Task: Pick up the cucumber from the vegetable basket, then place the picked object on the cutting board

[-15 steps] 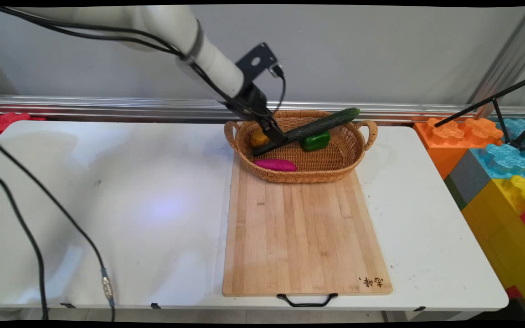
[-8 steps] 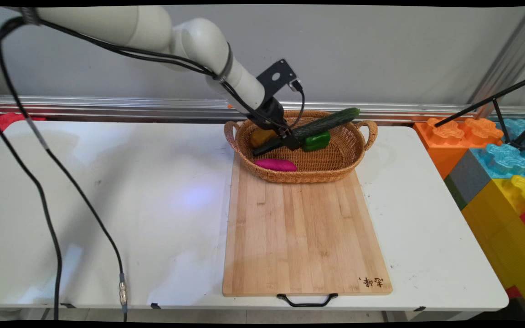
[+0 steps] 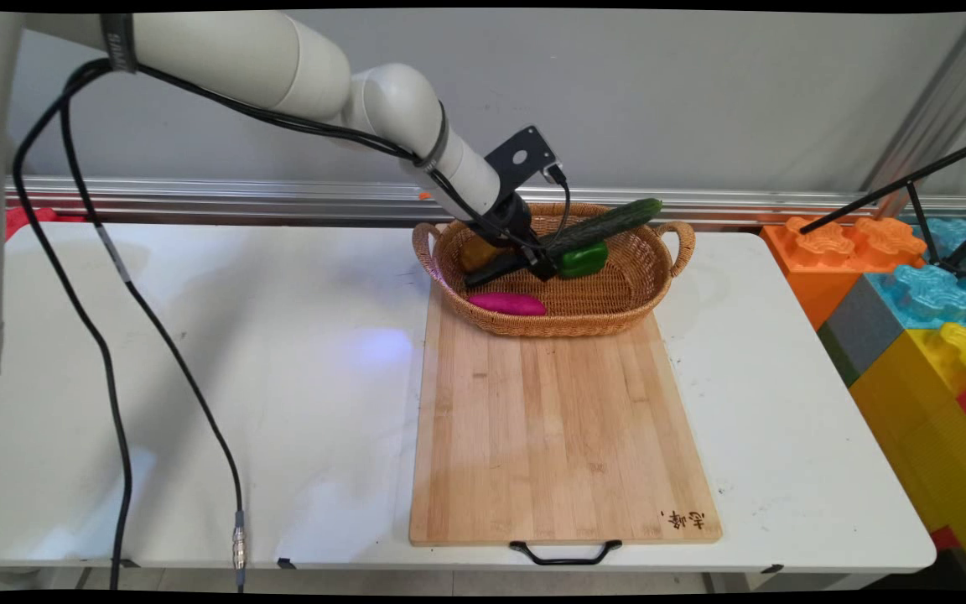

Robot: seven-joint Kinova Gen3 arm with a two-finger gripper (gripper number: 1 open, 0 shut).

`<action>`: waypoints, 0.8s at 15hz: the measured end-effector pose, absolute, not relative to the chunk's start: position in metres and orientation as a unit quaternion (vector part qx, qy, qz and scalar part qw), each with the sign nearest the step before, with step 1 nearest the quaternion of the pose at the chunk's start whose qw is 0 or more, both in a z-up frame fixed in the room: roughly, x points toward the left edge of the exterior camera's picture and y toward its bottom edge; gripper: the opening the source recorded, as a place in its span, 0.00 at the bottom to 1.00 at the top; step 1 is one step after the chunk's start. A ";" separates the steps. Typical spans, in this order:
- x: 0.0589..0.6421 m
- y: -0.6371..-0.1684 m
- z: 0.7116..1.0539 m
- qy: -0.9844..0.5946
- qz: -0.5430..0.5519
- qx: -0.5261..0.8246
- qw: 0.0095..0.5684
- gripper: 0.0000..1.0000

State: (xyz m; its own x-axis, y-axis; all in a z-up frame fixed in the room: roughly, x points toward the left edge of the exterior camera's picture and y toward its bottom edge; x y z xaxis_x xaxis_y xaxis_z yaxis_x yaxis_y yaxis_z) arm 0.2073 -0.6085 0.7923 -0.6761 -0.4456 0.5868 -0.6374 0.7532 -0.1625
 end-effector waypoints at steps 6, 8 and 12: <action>0.207 -0.609 0.789 -0.898 0.183 0.299 0.267 0.00; 0.209 -0.607 0.794 -0.897 0.185 0.298 0.268 0.00; 0.212 -0.599 0.822 -0.892 0.204 0.296 0.275 0.00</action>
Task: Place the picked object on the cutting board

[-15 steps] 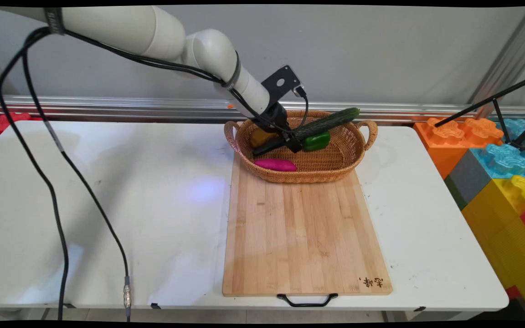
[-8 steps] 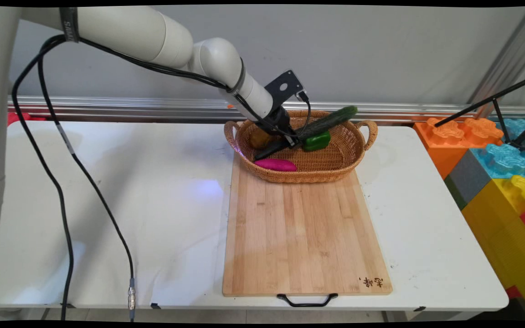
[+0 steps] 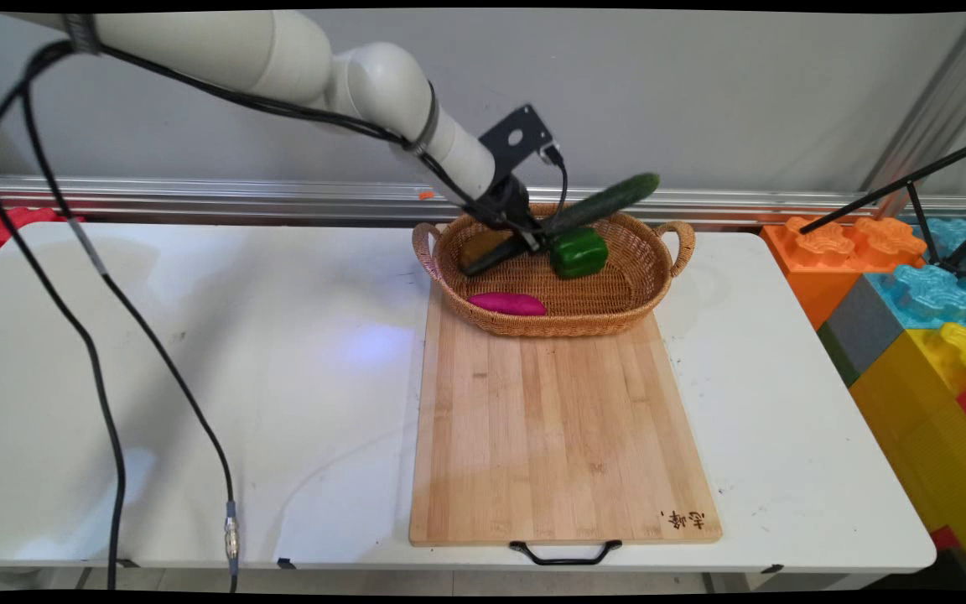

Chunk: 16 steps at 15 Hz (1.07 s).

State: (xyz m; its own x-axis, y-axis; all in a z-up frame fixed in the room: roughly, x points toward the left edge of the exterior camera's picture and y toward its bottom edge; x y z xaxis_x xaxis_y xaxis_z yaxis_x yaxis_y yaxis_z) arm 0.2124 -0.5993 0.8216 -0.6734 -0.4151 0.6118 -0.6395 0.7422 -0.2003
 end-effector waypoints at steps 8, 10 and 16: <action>0.204 -0.551 0.892 -0.891 0.212 0.263 0.303 0.00; 0.195 -0.528 0.900 -0.901 0.186 0.242 0.309 0.00; 0.184 -0.469 0.893 -0.934 0.113 0.177 0.291 0.00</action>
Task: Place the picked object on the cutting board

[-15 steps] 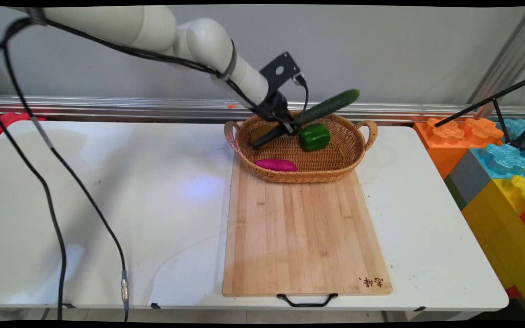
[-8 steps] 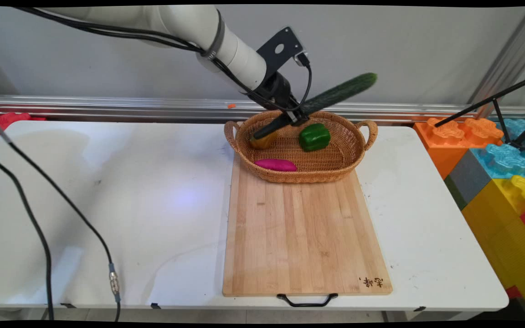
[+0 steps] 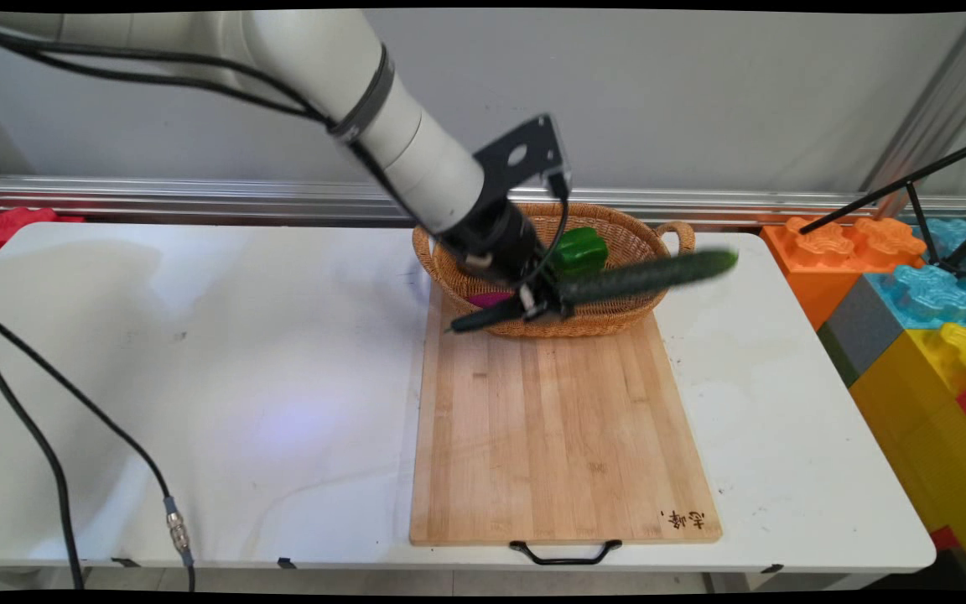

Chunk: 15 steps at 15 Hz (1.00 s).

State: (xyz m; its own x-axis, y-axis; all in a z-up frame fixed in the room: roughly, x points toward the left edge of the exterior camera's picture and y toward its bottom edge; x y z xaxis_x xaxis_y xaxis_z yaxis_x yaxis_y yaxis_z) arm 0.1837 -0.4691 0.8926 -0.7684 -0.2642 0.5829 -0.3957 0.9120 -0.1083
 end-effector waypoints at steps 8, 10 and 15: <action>0.178 -0.445 0.833 -0.952 0.103 0.135 0.256 0.00; 0.176 -0.445 0.817 -0.953 0.108 0.130 0.250 0.00; 0.173 -0.447 0.787 -0.956 0.124 0.119 0.238 0.00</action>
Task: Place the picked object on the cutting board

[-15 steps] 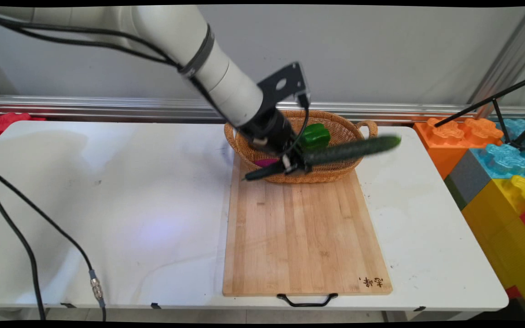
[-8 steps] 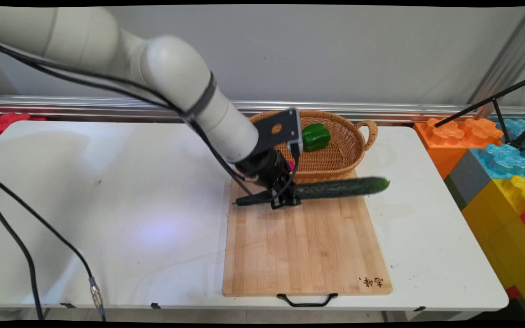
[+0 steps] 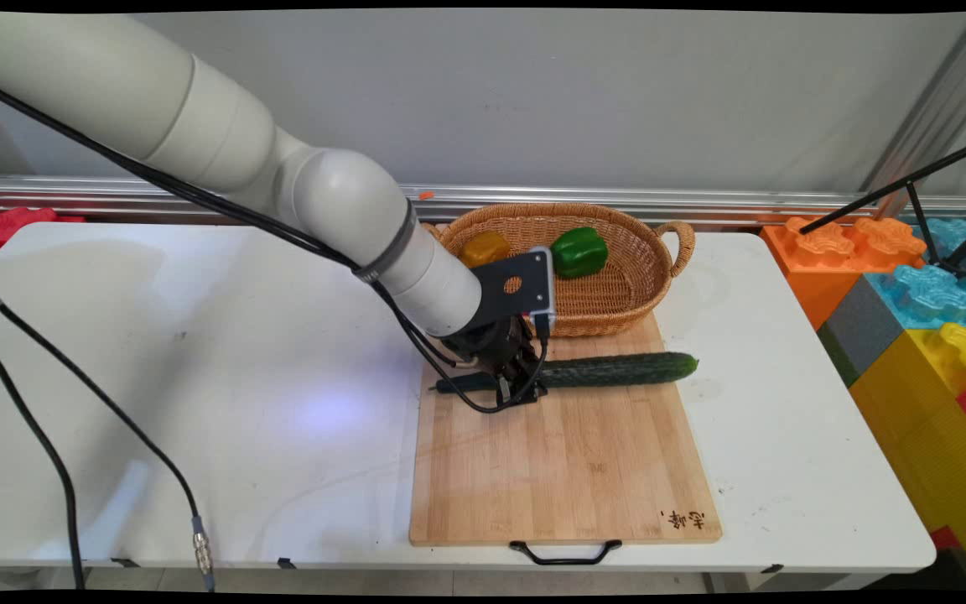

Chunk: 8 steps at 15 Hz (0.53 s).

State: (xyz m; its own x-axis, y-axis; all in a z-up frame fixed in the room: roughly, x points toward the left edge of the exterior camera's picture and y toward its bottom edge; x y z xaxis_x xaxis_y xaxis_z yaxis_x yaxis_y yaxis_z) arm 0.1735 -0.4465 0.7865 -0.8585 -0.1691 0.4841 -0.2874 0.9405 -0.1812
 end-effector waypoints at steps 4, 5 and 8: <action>0.173 -0.448 0.776 -0.956 0.133 0.115 0.234 1.00; 0.173 -0.447 0.774 -0.956 0.134 0.114 0.233 1.00; 0.173 -0.445 0.770 -0.957 0.133 0.112 0.231 1.00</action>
State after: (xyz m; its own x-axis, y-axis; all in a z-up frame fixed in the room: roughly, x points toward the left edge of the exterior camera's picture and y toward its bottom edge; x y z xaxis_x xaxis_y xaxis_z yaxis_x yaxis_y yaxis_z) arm 0.1731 -0.4455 0.7699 -0.8687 -0.1527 0.4713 -0.2752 0.9398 -0.2028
